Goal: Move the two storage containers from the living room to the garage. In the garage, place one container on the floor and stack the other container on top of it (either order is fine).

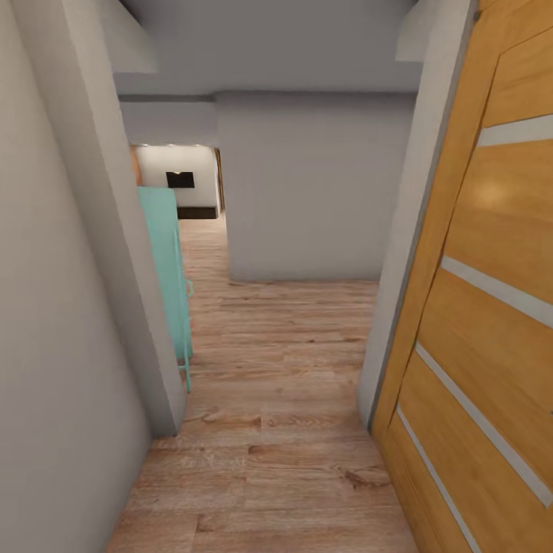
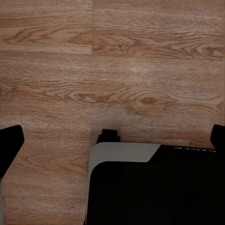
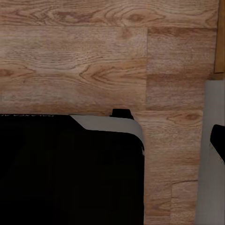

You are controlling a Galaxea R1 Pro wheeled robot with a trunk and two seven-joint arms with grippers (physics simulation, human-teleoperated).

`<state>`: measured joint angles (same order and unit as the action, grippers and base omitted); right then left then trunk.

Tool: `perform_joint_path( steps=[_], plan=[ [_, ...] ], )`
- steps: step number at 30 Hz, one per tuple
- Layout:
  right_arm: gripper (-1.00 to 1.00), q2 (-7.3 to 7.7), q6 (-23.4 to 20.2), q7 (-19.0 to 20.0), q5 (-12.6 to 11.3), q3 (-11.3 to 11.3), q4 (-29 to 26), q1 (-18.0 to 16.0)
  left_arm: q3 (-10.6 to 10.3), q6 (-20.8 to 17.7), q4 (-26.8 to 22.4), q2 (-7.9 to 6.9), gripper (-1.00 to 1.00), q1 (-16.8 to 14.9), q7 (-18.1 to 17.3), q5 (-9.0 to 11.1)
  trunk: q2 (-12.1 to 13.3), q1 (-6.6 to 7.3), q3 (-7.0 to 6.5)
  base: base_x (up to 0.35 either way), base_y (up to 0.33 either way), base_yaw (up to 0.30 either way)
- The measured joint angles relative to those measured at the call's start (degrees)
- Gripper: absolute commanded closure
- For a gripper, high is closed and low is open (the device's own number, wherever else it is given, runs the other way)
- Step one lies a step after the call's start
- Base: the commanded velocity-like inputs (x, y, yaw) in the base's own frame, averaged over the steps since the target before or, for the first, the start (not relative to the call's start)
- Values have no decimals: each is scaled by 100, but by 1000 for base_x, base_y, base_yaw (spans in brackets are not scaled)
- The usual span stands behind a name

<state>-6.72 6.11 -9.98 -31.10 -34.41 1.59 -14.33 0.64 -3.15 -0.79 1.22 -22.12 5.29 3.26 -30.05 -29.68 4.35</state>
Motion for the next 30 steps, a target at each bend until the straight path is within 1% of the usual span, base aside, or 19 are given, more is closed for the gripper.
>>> perform_joint_path(
  steps=[30],
  plan=[
    [-100,0,0,0,0,0,0,0,27,0,0,2,-100,0,0,19,0,0,0,322,0,0]
  ],
)
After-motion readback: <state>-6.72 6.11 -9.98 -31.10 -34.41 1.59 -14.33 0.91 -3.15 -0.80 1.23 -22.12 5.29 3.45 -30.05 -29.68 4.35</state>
